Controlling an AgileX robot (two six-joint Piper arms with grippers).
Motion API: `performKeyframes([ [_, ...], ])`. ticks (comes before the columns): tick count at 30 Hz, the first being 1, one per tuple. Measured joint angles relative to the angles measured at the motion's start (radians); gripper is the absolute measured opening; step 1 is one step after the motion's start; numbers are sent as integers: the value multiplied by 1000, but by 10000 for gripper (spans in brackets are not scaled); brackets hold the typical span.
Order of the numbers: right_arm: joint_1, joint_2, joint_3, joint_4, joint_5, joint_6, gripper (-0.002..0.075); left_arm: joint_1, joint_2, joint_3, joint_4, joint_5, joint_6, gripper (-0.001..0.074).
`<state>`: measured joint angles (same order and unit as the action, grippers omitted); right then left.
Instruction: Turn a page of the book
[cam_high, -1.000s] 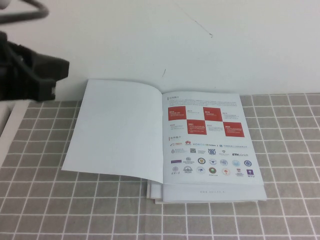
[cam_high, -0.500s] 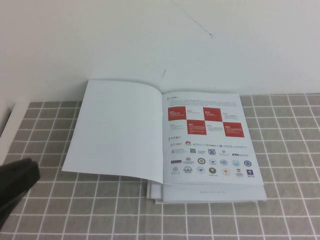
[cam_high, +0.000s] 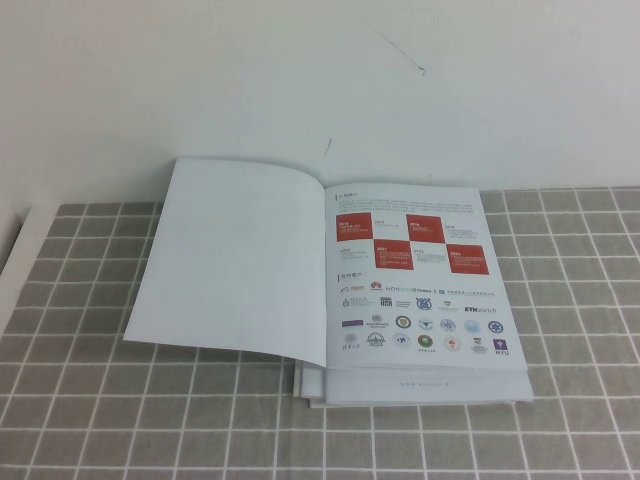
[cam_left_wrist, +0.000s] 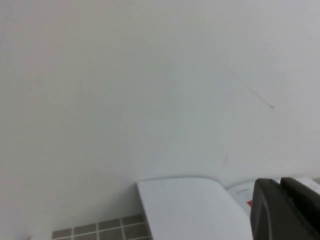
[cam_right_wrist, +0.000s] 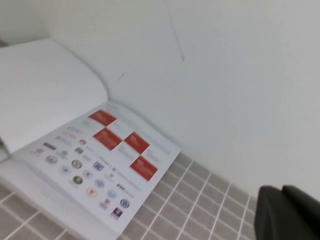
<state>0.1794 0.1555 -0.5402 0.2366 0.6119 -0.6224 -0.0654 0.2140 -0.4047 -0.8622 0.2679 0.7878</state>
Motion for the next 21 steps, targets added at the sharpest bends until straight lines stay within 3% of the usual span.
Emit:
performKeyframes([
  [5,0,4,67,0,-108,0,-2,0,4,102,-17,-162,8,-4],
  [21,0,4,228,2,-104,0,-2,2,-75,372,8,-132,8,-4],
])
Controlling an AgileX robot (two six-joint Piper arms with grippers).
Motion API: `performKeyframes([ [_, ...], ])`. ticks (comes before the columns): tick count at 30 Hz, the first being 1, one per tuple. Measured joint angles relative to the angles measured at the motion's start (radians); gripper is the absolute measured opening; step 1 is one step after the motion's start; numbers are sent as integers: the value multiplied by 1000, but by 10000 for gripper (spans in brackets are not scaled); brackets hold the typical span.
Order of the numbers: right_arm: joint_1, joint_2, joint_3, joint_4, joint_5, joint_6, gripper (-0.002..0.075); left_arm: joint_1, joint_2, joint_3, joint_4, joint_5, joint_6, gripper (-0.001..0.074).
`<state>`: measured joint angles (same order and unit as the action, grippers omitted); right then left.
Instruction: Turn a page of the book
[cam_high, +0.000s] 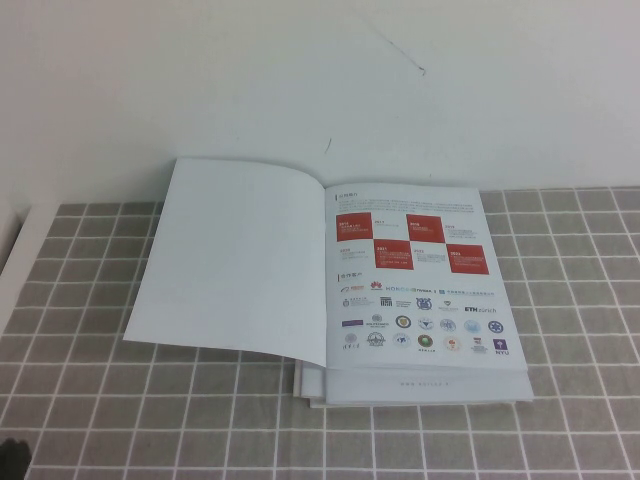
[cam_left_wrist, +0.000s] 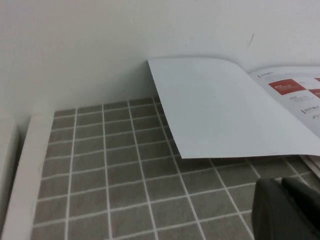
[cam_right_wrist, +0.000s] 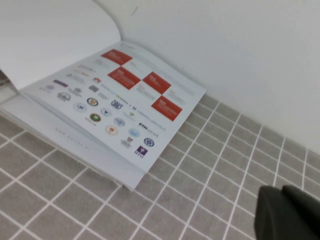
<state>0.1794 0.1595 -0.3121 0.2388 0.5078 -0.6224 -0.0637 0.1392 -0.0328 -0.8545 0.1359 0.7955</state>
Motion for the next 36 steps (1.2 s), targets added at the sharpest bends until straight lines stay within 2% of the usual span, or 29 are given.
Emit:
performKeyframes([
  [6,0,0,12,2,63,0,-2,0,-137,18,335,29,-81,-4],
  [12,0,0,12,2,113,0,-2,0,-150,54,609,53,-430,-4],
  [16,0,0,12,2,115,0,-2,0,-151,55,713,154,-609,-4],
  [36,0,0,12,2,117,0,-2,0,-151,51,747,183,-646,-4],
])
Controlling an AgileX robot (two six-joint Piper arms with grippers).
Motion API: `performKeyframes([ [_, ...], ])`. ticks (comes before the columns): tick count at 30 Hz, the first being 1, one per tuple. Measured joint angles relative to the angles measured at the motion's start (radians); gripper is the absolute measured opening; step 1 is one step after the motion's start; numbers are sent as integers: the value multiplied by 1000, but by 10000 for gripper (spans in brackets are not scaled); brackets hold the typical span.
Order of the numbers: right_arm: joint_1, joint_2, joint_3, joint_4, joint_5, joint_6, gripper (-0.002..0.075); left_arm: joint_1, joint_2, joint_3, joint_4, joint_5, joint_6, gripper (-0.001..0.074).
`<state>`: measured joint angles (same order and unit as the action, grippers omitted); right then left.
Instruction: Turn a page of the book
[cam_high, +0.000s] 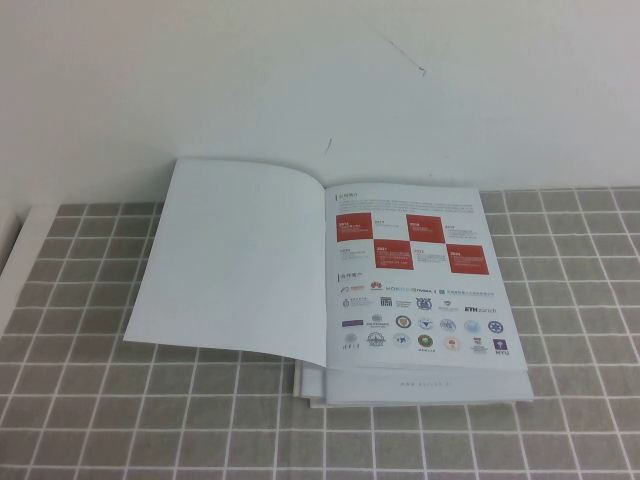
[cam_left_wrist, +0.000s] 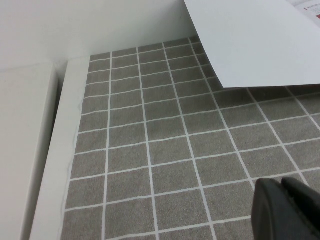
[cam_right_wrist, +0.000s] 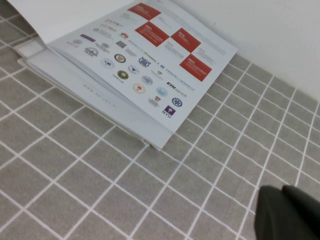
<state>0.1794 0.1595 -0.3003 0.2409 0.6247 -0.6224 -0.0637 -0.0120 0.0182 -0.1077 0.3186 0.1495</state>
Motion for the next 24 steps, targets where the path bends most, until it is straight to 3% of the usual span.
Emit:
performKeyframes([
  [8,0,-11,2,0,0,0,-2,0,0,0,0,0,0,-4],
  [14,-54,-145,86,-22,-60,18,-2,0,0,0,2,4,0,-4],
  [19,-117,-171,191,-36,-121,182,-2,0,-1,0,6,6,-1,-4],
  [24,-122,-171,261,-180,-135,444,-2,0,-2,0,6,8,-1,-4],
])
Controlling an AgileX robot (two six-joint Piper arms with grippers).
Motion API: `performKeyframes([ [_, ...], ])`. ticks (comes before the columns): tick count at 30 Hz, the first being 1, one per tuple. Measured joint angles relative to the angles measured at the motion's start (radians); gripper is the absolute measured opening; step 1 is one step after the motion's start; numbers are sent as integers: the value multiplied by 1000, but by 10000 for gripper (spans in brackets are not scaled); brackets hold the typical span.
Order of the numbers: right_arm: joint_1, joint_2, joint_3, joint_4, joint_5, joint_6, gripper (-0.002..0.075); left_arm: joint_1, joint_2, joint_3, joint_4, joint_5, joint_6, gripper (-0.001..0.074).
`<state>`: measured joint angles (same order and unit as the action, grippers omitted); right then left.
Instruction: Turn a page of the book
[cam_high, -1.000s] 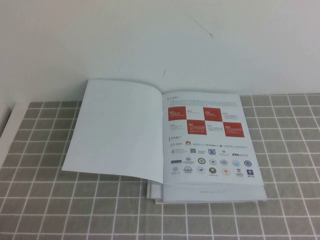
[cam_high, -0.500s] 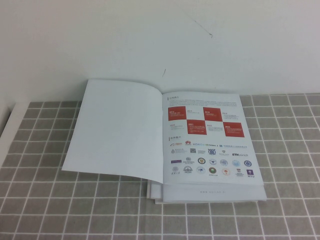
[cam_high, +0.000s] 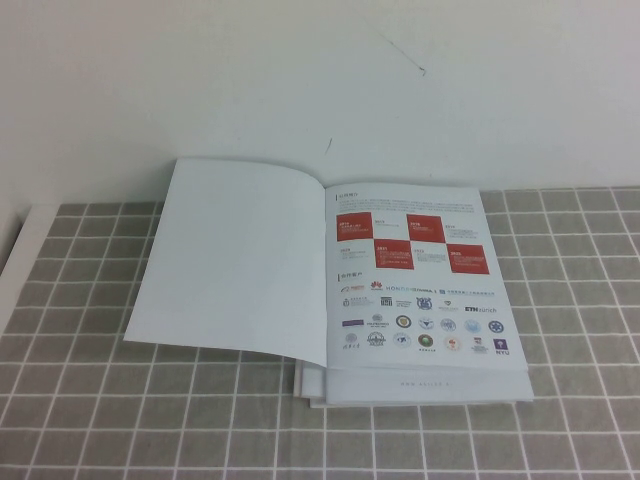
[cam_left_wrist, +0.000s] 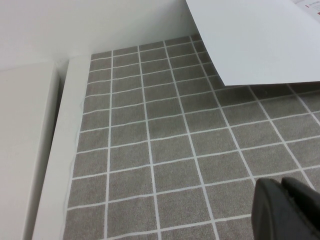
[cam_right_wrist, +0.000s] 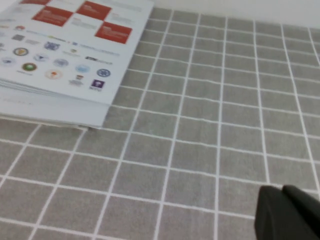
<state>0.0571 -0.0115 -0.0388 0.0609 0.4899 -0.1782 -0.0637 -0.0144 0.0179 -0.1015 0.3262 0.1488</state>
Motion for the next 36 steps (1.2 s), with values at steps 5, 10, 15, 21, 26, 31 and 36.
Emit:
performKeyframes([
  [5,10,0,30,-169,-20,259,-3,0,0,-2,0,0,0,-4],
  [10,14,0,46,-180,-75,301,-3,0,0,-2,2,0,0,-4],
  [15,18,0,46,-177,-82,314,-3,0,0,-2,2,0,0,-4],
  [21,18,0,46,-176,-83,314,-3,0,0,-2,2,0,0,-4],
  [26,18,0,46,-176,-83,314,-3,0,0,-2,2,0,0,-4],
  [31,18,0,46,-176,-83,316,-3,0,0,-2,2,0,-2,-4],
  [36,18,0,46,-176,-83,316,-3,0,0,-2,2,2,-2,-4],
])
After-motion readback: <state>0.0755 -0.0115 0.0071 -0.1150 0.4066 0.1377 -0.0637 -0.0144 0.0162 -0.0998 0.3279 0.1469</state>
